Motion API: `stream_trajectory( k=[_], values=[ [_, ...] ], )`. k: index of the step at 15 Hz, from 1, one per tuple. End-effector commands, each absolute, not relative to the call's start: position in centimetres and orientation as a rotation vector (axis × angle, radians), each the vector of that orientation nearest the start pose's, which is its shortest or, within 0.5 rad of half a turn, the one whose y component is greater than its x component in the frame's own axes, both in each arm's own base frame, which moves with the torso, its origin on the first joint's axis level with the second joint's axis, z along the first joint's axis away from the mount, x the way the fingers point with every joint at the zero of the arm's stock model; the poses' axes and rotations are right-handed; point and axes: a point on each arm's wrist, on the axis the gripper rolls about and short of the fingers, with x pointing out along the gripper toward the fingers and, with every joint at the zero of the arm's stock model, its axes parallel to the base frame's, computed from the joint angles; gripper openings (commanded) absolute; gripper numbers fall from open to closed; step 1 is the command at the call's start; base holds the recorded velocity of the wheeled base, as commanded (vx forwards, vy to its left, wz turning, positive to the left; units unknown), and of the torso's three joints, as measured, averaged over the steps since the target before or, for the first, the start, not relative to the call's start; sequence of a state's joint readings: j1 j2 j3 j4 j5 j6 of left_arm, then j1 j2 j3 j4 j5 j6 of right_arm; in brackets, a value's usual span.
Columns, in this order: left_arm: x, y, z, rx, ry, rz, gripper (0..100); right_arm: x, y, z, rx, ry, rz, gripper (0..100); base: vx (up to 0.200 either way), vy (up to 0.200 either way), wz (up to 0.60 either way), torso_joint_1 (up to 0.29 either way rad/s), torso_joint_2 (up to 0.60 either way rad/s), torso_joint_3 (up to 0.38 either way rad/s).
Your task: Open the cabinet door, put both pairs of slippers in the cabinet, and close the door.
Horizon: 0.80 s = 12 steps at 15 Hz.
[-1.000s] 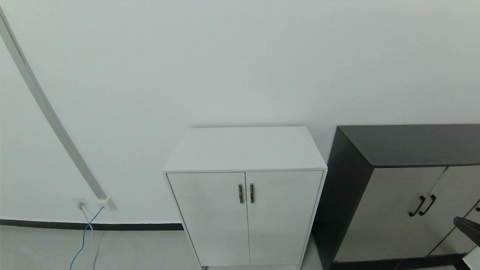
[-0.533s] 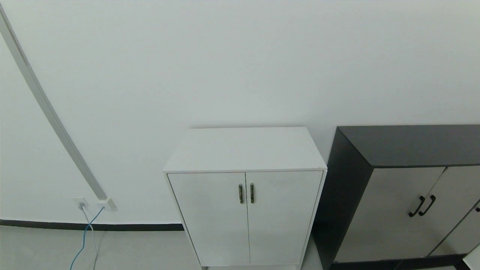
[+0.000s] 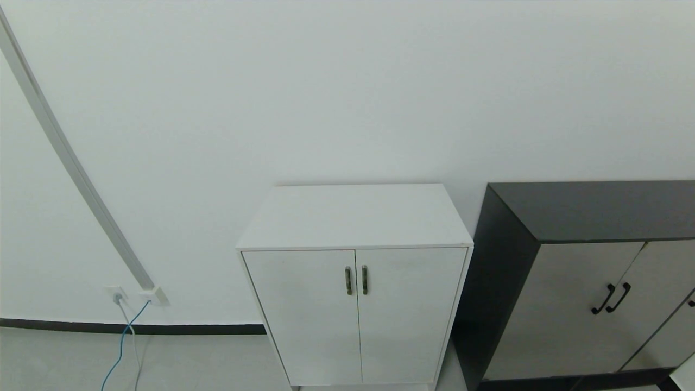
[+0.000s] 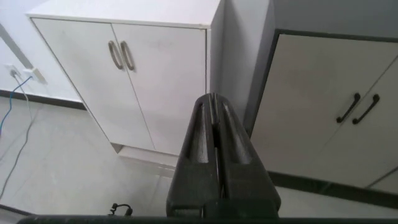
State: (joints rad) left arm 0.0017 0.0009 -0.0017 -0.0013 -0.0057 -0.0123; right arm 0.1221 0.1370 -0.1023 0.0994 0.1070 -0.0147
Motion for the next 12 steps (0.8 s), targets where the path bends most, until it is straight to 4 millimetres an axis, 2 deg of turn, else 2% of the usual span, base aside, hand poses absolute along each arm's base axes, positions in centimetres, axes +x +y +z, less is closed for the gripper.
stream_trajectory(
  k=[1, 5, 12],
  values=[
    [-2.3, 0.0, 7.6, -0.012, -0.002, -0.005, 0, -2.0, 0.0, 9.3, -0.017, 0.121, 0.238, 0, 0.0, 0.0, 0.0, 0.0, 0.0, 0.0],
    [-2.3, 0.0, 7.6, -0.012, -0.002, -0.005, 0, -1.9, 0.0, 8.9, -0.02, 0.133, 0.225, 0, 0.0, 0.0, 0.0, 0.0, 0.0, 0.0],
    [-2.3, 0.0, 7.6, -0.012, -0.002, -0.005, 0, -1.4, -0.1, 7.8, -0.035, 0.111, 0.091, 0, 0.0, 0.0, 0.0, 0.0, 0.0, 0.0]
  ],
)
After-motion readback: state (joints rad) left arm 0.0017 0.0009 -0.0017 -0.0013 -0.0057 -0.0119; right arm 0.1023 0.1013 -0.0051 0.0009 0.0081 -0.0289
